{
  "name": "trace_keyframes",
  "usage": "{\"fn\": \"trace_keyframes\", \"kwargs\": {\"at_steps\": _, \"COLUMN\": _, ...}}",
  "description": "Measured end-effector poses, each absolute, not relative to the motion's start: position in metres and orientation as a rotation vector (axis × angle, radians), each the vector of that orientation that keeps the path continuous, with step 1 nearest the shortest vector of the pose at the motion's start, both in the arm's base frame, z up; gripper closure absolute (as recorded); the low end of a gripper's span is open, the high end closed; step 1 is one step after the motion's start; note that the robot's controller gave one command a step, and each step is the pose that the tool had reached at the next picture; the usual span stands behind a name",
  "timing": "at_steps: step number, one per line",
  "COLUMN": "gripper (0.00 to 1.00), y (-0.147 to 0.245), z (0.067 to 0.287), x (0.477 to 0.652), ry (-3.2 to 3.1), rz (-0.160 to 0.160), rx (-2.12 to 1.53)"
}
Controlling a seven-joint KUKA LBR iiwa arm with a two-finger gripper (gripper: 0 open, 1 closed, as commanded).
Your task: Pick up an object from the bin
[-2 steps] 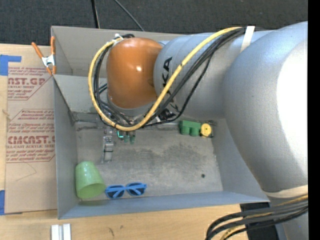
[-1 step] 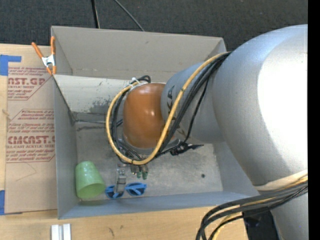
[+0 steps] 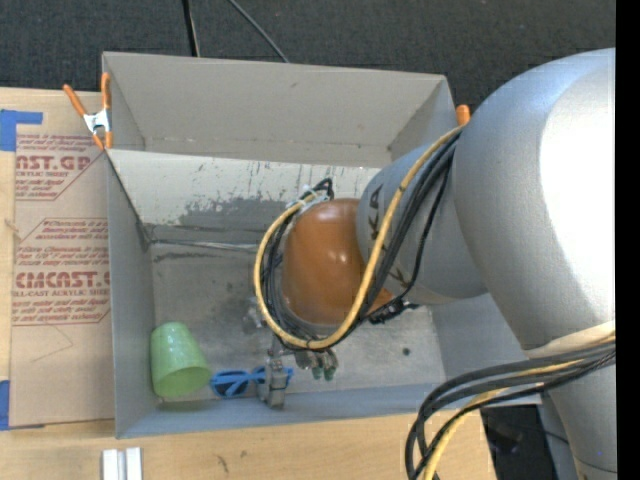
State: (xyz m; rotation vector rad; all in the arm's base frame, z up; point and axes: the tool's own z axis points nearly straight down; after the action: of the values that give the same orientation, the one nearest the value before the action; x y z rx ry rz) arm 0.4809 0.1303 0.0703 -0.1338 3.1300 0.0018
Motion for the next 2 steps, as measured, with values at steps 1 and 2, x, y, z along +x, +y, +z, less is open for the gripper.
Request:
{"fn": "trace_keyframes", "kwargs": {"at_steps": 1, "gripper": 1.00, "y": 0.132, "z": 0.070, "x": 0.479, "ry": 3.138, "rz": 0.003, "rx": -0.139}}
{"fn": "trace_keyframes", "kwargs": {"at_steps": 2, "gripper": 1.00, "y": 0.135, "z": 0.214, "x": 0.507, "ry": 3.119, "rz": 0.003, "rx": -0.277}}
